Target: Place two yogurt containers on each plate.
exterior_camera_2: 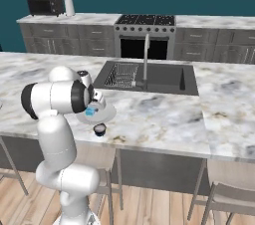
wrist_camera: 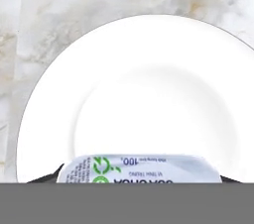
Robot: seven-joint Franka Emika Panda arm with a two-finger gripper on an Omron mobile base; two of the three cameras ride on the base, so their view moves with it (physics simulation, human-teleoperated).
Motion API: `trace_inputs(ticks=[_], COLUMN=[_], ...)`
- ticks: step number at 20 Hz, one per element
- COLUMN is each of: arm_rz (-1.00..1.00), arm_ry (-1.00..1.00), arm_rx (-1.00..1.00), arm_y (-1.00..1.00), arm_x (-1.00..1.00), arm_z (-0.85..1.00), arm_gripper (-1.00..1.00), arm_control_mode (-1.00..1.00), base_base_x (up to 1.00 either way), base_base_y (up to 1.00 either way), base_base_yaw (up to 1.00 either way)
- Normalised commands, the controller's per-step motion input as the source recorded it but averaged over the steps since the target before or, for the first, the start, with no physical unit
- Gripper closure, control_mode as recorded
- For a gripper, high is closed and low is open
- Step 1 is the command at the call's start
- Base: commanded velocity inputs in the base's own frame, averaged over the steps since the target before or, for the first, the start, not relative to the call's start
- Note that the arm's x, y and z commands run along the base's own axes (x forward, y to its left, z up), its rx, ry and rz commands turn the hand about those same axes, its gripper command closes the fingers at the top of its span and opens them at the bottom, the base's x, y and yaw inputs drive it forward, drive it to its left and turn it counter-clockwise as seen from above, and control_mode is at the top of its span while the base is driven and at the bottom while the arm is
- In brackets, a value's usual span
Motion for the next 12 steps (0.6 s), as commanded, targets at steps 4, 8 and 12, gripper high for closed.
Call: trace_inputs(ticks=[4,8,12], arm_rz=[0.0,0.0,0.0], arm_ry=[0.0,0.0,-0.04], arm_rx=[0.0,0.0,0.01], arm_y=[0.0,0.0,0.0], arm_x=[0.0,0.06,0.0], arm_z=[0.0,0.0,0.46], arm_gripper=[-1.0,-1.0,-1.0], arm_control_mode=[-1.0,-1.0,-1.0], base_base_x=[0.0,0.0,0.0], base_base_y=[0.0,0.0,0.0], base_base_yaw=[0.0,0.0,0.0])
